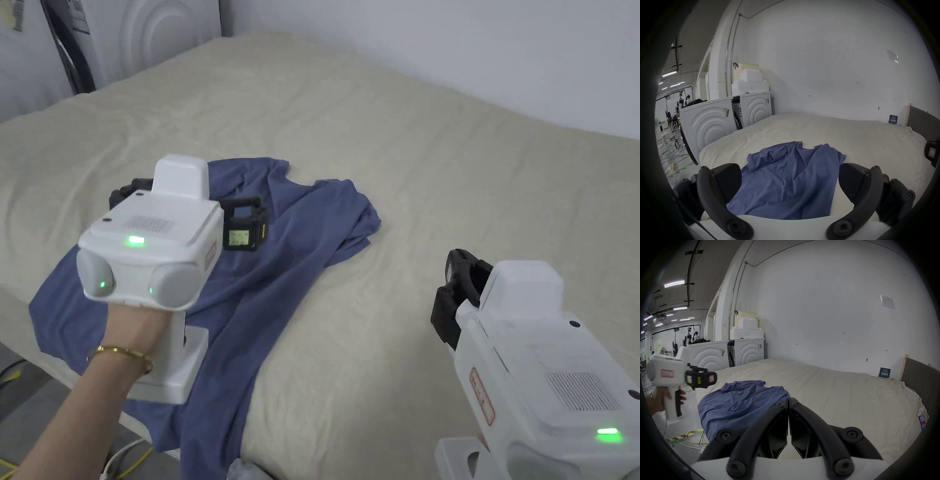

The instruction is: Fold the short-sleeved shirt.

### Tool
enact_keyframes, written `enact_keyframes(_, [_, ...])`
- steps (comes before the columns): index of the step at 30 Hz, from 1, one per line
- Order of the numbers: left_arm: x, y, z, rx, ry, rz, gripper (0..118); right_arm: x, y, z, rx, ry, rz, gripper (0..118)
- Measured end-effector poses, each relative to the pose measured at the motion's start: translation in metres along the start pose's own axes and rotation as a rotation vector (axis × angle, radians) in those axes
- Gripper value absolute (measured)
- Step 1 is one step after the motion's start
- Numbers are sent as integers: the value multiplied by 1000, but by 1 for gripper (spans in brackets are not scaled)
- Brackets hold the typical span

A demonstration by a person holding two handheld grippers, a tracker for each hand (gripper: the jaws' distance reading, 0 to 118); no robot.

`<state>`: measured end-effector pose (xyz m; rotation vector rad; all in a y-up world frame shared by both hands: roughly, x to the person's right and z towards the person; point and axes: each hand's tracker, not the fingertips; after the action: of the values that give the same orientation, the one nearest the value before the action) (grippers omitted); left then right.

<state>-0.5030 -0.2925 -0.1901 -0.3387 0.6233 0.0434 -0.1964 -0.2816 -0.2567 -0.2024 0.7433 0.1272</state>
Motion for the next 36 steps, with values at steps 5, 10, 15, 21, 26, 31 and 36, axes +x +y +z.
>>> enact_keyframes(5, [3,12,-91,-154,-61,21,118,11,-4,-22,-19,-6,-20,0])
enact_keyframes(10, [9,11,-172,-301,-81,69,118,25,-15,-45,-60,-8,-58,0])
enact_keyframes(15, [19,7,-243,-472,-81,4,118,38,-32,-64,-92,-15,-57,0])
enact_keyframes(21, [37,1,-297,-621,-109,-4,106,53,-51,-77,-137,-1,-67,0])
enact_keyframes(26, [51,-10,-322,-674,-117,-36,93,58,-64,-82,-152,-1,-74,0])
enact_keyframes(31, [57,-17,-327,-704,-129,-52,56,61,-72,-86,-167,-5,-99,0])
enact_keyframes(36, [58,-10,-319,-706,-115,-117,0,58,-71,-86,-192,-4,-128,0])
